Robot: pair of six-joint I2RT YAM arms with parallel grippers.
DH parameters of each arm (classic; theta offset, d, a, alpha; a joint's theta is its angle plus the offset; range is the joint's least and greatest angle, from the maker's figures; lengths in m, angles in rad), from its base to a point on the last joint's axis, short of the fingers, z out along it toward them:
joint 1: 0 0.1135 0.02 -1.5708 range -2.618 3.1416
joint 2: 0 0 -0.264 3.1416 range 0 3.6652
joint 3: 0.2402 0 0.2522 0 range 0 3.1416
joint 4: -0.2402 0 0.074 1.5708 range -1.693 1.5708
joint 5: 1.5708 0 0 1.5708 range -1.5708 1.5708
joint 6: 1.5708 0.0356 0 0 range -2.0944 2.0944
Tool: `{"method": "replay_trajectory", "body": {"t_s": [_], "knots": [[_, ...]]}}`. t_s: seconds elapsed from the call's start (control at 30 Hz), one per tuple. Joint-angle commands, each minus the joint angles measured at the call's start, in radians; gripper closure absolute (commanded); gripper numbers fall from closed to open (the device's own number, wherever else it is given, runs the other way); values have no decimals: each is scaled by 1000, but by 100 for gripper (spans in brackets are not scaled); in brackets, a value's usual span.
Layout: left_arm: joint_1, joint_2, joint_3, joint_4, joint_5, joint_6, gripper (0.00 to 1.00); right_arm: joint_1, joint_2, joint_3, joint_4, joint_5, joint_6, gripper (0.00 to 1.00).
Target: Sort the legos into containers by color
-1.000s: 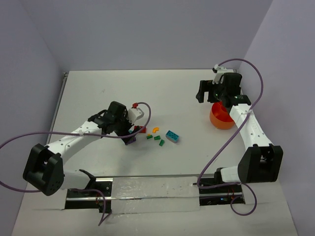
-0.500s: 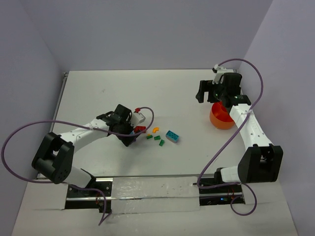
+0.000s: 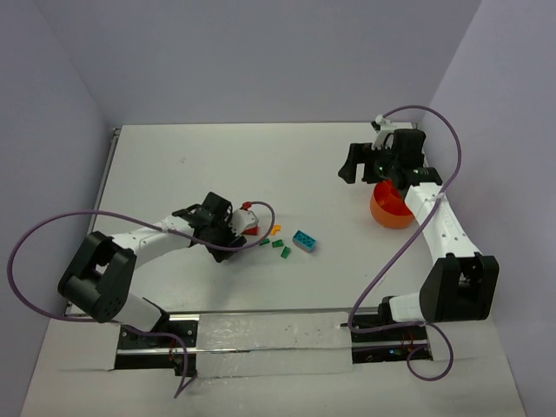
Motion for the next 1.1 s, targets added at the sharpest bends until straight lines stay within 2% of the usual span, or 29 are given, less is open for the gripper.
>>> {"method": "replay_trajectory", "body": {"t_s": [0.0, 0.07, 0.17, 0.23, 0.37, 0.53, 0.6, 0.7, 0.77, 0.83, 0.97, 1.07], "knots": [[-8, 0, 10, 90, 37, 28, 34, 9, 15, 6, 18, -80, 55, 0], [-6, 3, 11, 106, 34, 12, 32, 10, 22, -3, 25, -104, 75, 0], [-6, 21, 22, 113, 30, -17, 13, 12, 40, 0, 21, -138, 87, 0], [-8, 27, 22, 119, 32, -21, 8, 13, 52, 0, 18, -139, 87, 0], [-8, 30, 16, 138, 38, -12, 5, 15, 53, 0, 18, -139, 84, 0], [-7, 23, 7, 159, 63, 18, 9, 18, 53, -5, 17, -149, 79, 0], [-6, 19, 9, 163, 75, 23, 16, 19, 52, -11, 22, -157, 83, 0], [-8, 13, 13, 152, 93, 28, 31, 26, 40, -34, 43, -174, 98, 0], [-8, -1, 12, 146, 98, 29, 46, 32, 29, -51, 63, -181, 121, 0], [-6, -33, 17, 141, 99, 19, 53, 36, 23, -62, 87, -192, 160, 0], [-8, -118, 92, 105, 84, -53, 69, 43, -13, -115, 182, -240, 308, 0], [-7, -176, 190, 97, 44, -157, 91, 96, -4, -81, 192, -245, 395, 0]]}}
